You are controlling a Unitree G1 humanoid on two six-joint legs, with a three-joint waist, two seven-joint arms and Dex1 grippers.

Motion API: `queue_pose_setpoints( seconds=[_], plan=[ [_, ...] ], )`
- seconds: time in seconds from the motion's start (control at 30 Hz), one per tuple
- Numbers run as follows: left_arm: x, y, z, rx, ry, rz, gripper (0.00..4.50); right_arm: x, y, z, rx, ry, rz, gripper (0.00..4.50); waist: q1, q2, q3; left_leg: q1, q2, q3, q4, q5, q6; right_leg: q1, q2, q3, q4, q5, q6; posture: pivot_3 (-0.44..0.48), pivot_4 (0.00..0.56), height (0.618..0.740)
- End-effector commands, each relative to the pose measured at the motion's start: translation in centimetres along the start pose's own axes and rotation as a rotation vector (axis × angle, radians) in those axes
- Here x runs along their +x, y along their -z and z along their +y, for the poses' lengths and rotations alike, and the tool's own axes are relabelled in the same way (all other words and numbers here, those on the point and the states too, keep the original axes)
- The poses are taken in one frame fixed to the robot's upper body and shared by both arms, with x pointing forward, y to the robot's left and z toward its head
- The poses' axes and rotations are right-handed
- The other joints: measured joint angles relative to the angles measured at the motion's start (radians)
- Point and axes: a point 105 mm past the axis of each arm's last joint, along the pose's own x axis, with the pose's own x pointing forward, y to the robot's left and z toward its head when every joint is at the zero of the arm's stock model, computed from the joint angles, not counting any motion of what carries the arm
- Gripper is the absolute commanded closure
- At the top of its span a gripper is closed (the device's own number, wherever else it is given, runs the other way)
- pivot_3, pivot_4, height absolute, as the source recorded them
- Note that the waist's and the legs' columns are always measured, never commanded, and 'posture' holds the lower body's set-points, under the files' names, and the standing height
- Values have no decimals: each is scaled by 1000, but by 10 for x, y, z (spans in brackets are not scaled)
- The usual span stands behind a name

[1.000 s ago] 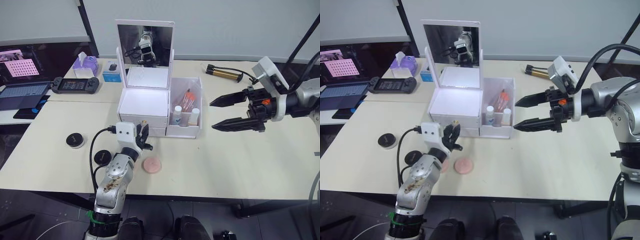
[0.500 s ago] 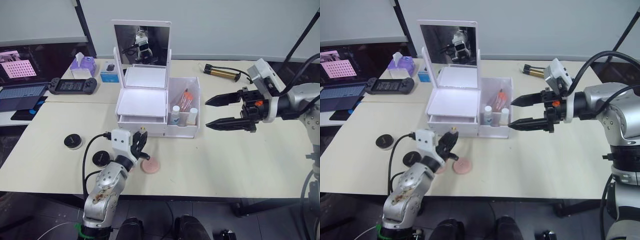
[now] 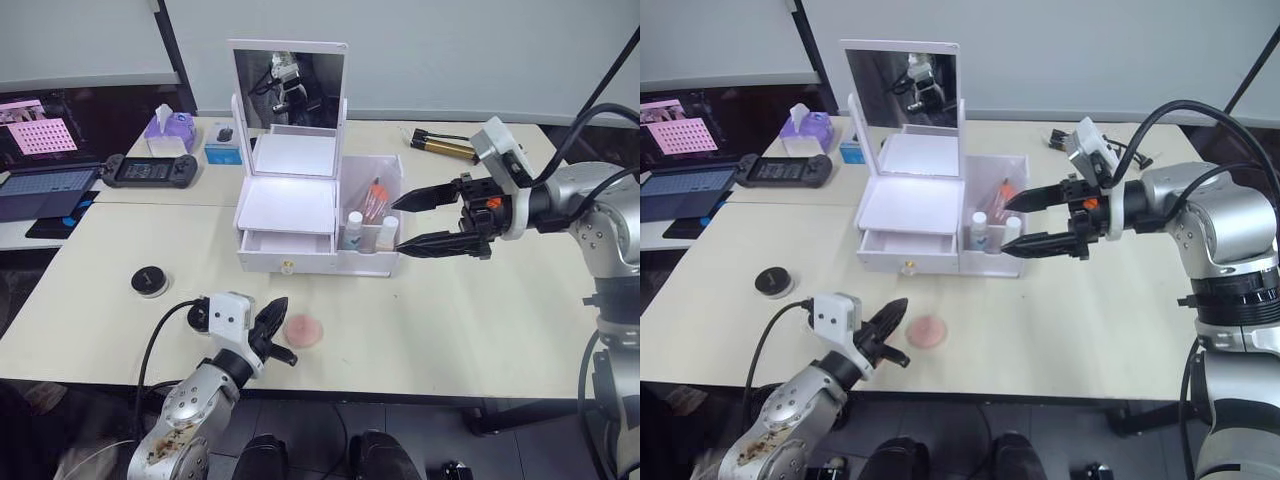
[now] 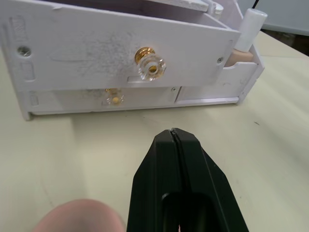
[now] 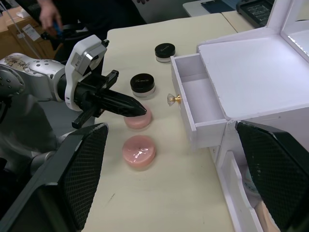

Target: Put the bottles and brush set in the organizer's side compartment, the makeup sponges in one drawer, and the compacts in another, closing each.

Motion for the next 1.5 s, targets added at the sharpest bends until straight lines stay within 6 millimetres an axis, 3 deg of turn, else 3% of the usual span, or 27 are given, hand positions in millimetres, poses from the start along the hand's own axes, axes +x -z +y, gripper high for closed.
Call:
queue_pose_setpoints(
  seconds=[0.03, 0.17, 0.63, 0.83, 1.0, 1.27, 1.43, 1.5],
  plan=[
    [-2, -11, -7, -2, 9, -40, 4476, -8, -7, 1, -45, 18, 5, 0, 0, 0, 0, 0, 0, 0, 0, 0, 0, 0, 0, 0, 0, 0, 0, 0, 150, 689],
    [-4, -10, -10, -34, 41, -35, 4476, -10, -8, 2, -42, 23, 1, 0, -2, 0, 0, 0, 0, 0, 0, 0, 0, 0, 0, 0, 0, 0, 0, 0, 150, 689],
    [-33, -23, -7, -56, 71, -61, 70, -18, -7, 2, -25, 40, 20, 0, -2, 0, 0, 0, 0, 0, 0, 0, 0, 0, 0, 0, 0, 0, 0, 0, 150, 689],
    [-45, -24, -2, -70, 76, -76, 13, -17, -11, 3, -32, 21, 11, 0, -2, 0, 0, 0, 0, 0, 0, 0, 1, -1, 0, 0, 0, 0, 0, 0, 150, 689],
    [-63, -32, 19, 8, 84, -58, 13, -19, -8, 3, -20, 34, 14, 0, -3, 0, 0, 0, 1, 0, 0, 0, 1, -1, 1, 0, 0, -1, -1, 0, 150, 689],
    [-86, -56, 88, 179, 87, 67, 13, -30, 7, 5, 16, 96, 40, 0, 0, 0, 0, 0, 1, 0, 0, 0, 1, -1, 0, -2, -1, -1, -1, 0, 150, 689],
    [-104, -83, 143, 285, 29, 145, 13, -54, 28, -1, 75, 201, 20, 0, -1, 1, 1, 0, 2, 2, 0, 0, 1, -2, 1, -3, -1, -2, -2, 0, 150, 689],
    [-114, -97, 166, 331, -33, 162, 13, -69, 45, -10, 113, 276, 22, 0, -2, 1, 1, 1, 2, 3, 0, 0, 0, -2, 1, -3, -1, -2, -2, 0, 150, 689]
  ],
)
